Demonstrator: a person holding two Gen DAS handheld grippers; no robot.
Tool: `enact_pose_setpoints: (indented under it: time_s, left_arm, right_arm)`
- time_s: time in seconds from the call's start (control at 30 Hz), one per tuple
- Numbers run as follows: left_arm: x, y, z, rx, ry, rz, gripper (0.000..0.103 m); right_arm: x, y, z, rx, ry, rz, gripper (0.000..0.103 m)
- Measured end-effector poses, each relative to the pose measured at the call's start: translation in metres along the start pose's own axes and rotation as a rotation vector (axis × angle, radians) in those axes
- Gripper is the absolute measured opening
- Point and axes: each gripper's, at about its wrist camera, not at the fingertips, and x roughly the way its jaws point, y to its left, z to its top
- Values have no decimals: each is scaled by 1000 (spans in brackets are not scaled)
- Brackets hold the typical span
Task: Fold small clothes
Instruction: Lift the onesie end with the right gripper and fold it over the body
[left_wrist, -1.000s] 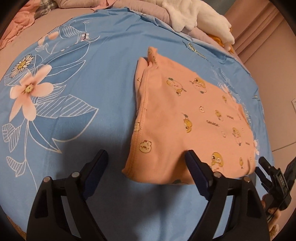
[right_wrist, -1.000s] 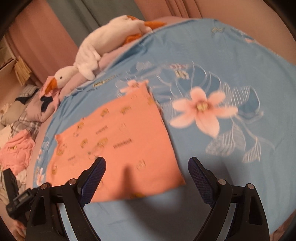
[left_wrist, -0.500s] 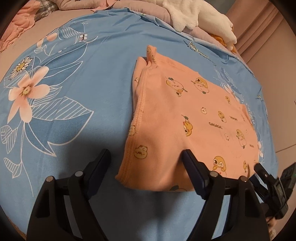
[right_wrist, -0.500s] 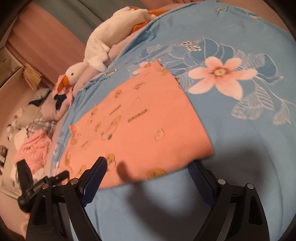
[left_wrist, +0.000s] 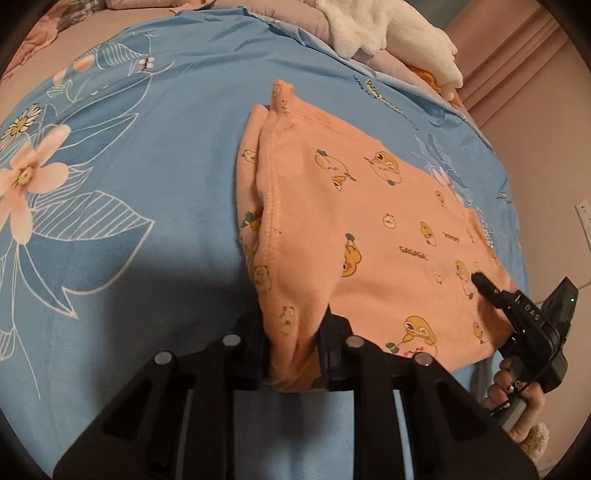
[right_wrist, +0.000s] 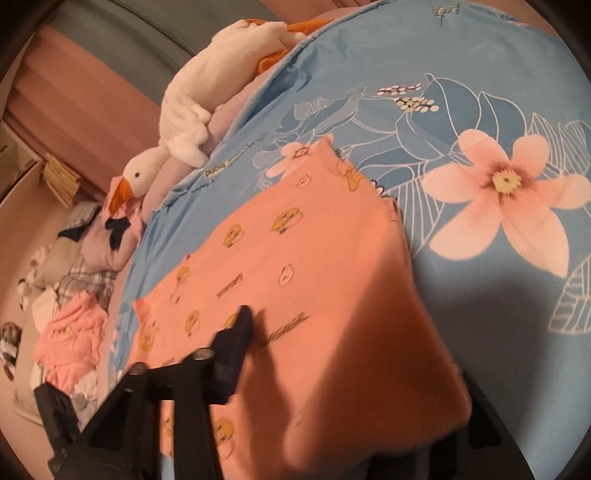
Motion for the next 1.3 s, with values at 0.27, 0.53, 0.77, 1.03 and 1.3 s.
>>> enact_pose_setpoints:
  time_s: [0.27,0.53,0.77,1.03,1.3]
  left_arm:
    - [-18,-12,-12,12,1,-35,12]
    - [-29,-42,-43,100,58,-61,13]
    - [-24,-45,-46,116,67,-21,16]
    - [-33,-36,-47,114,45,-4,20]
    - [-48,-22,-45,93,14,-18,20]
  right_arm:
    - [-30,15,3,-76,-79,-23,13]
    - [-82,47,3,-259,-177,-124,13]
    - [-77,43,8,-285,-109,-193,13]
    - [-71,109,-4,-581,-105,-191,13]
    - [-44,164,-45,-823,36,-66,13]
